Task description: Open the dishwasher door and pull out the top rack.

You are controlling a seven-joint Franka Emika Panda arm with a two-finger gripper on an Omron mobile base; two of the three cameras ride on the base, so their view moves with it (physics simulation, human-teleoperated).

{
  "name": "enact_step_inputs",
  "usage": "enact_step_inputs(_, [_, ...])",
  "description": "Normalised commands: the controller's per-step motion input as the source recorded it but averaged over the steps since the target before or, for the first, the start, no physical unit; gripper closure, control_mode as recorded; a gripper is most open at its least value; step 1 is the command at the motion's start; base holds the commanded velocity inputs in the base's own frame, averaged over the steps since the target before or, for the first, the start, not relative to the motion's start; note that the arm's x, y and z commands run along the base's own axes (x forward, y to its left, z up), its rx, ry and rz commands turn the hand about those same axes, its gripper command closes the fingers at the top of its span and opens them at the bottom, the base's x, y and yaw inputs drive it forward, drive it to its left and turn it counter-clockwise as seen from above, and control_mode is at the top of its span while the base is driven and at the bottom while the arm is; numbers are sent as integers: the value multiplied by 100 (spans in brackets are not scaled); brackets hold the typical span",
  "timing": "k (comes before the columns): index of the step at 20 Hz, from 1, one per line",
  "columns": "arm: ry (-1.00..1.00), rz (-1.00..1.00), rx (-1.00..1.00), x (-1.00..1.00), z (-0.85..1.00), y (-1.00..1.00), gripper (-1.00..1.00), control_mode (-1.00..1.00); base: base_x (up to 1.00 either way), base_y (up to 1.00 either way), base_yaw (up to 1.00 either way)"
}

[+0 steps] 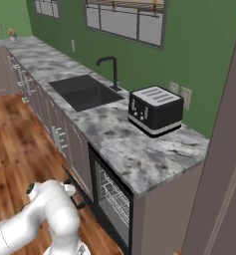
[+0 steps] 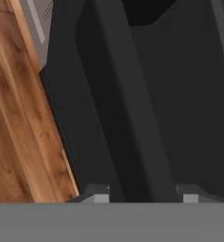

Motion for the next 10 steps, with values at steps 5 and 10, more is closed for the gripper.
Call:
enact_step_inputs(5, [6, 0, 0, -40, -79, 100, 100, -100, 0, 0, 0])
enact_step_inputs(10, [7, 0, 0, -41, -79, 100, 100, -100, 0, 0, 0])
